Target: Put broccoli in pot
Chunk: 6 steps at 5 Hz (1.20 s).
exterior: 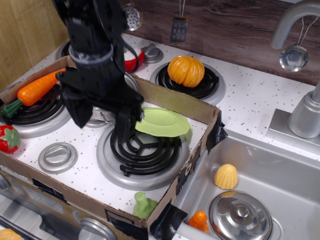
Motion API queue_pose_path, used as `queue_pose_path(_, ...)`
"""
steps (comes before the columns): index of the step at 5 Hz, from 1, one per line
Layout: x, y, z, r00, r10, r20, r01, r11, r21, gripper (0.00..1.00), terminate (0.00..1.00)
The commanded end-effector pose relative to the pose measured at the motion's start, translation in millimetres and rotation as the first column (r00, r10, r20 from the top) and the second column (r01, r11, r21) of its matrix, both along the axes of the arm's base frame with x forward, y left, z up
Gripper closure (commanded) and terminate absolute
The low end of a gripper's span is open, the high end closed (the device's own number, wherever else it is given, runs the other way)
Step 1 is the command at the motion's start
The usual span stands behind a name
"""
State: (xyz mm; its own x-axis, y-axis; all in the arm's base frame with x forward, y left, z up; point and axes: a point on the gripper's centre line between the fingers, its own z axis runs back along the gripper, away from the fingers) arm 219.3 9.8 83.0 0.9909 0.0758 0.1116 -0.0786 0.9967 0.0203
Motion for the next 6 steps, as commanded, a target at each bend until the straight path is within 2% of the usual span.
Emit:
queue_pose_path(1,-5,-31,-3,0.998,-0.059,0.004,0.059,0.998,0.007,0.0,0.0)
queue_pose_path(4,-19,-55,-21,0.998,-0.055,-0.01,0.054,0.997,-0.052,0.0,0.0)
queue_pose_path(6,-23,-57,-32,0.999,-0.033,-0.018,0.031,0.997,-0.064,0.0,0.0)
